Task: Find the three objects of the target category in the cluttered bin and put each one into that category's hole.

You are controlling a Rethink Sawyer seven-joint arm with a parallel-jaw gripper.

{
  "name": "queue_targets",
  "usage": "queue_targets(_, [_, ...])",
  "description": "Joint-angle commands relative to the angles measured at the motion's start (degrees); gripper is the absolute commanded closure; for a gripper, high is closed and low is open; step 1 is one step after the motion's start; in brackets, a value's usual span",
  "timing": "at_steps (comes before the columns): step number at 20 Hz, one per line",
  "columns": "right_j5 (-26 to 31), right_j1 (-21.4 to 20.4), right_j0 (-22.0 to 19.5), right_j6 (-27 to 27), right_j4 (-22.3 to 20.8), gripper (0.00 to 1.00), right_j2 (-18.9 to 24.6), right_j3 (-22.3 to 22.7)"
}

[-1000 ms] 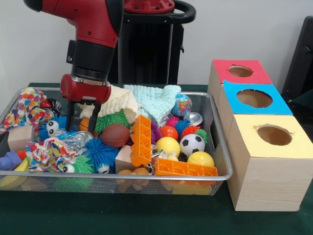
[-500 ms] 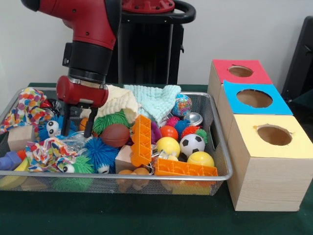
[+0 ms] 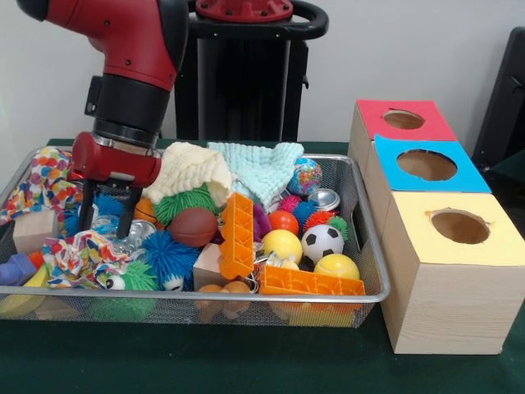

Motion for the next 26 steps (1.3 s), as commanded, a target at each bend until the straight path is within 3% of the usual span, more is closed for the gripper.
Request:
queue_targets(1, [10.04,4.39,-3.06,0.77,-0.55,0.00,6.33,-3.91])
queue_targets(11, [22.28,7.12,-10.44,-6.85,1.42,0.00,16.04,-1.99])
queue_targets(26, [35.62,8.41,-13.15,-9.95,4.32,0.00,19.91,-2.16])
